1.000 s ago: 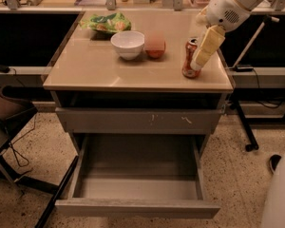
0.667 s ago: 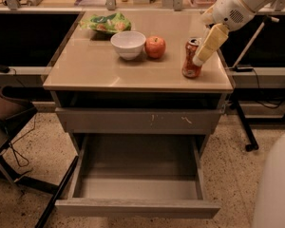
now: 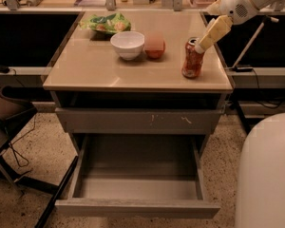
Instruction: Place coke can into middle drawer
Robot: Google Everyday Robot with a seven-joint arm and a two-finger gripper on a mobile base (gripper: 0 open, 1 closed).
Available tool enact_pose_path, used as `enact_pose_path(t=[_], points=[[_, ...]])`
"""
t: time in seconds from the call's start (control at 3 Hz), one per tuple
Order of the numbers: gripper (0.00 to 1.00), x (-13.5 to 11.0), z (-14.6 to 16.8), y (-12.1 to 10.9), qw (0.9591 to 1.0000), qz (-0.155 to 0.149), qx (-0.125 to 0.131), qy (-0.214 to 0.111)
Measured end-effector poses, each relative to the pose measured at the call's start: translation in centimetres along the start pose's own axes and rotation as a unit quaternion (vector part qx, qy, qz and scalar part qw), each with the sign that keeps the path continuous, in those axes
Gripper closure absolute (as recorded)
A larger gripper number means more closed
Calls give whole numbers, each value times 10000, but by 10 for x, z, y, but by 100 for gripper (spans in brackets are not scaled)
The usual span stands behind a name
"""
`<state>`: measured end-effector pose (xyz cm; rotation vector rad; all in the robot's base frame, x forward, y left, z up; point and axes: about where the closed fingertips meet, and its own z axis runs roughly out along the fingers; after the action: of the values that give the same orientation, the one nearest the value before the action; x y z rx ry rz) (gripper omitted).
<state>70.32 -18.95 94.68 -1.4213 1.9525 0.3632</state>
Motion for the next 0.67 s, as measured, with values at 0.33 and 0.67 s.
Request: enact_pose_path(t=[0.33, 0.67], points=[[0, 0, 0, 0, 10000, 1, -1, 0], [0, 31, 20, 1, 9993, 333, -172, 34]])
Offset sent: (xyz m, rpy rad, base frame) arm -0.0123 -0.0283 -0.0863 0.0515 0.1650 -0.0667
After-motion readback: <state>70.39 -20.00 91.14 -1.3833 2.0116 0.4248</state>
